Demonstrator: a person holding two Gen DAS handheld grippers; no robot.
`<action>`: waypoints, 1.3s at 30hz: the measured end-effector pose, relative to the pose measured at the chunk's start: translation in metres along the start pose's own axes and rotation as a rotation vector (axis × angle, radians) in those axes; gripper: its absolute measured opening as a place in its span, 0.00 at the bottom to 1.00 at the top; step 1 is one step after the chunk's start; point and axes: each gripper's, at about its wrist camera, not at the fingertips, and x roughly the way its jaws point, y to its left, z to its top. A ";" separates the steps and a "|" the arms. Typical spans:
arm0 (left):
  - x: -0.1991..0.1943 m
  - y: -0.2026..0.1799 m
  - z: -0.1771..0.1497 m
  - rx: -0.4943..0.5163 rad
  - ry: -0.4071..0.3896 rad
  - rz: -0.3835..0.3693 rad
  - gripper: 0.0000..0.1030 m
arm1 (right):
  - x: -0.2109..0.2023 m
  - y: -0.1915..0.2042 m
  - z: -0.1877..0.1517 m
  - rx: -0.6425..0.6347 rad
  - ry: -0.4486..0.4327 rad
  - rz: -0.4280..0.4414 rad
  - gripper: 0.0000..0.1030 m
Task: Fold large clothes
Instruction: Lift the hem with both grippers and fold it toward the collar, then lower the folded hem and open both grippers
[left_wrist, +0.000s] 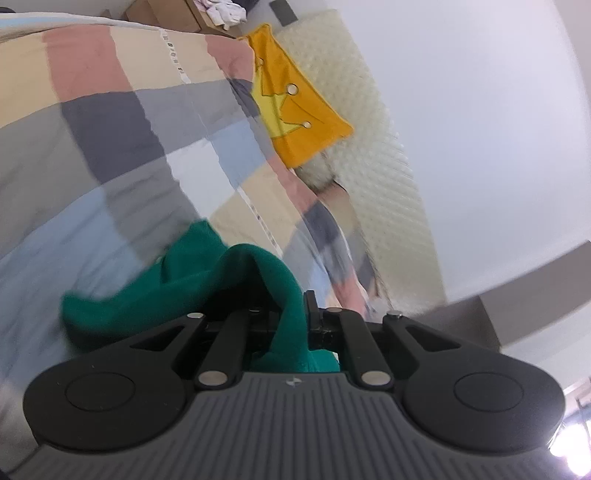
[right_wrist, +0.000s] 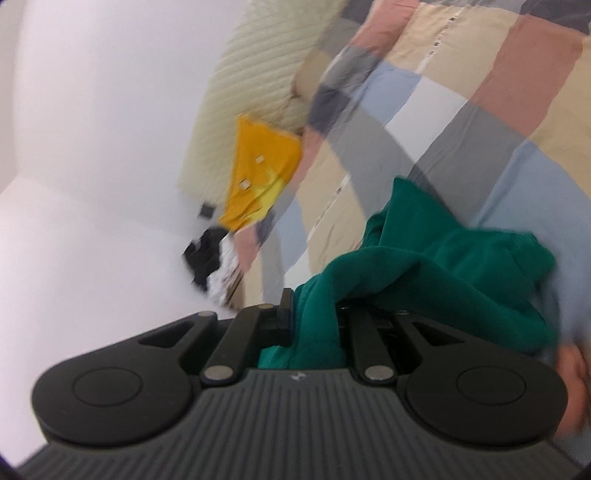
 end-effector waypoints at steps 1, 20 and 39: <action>0.019 0.000 0.007 -0.006 -0.006 0.011 0.10 | 0.012 -0.003 0.004 0.015 -0.010 -0.015 0.13; 0.257 0.111 0.069 0.058 0.032 0.096 0.11 | 0.199 -0.096 0.051 0.113 -0.038 -0.101 0.12; 0.229 0.105 0.054 0.092 0.061 0.004 0.65 | 0.185 -0.081 0.033 0.030 -0.033 -0.018 0.74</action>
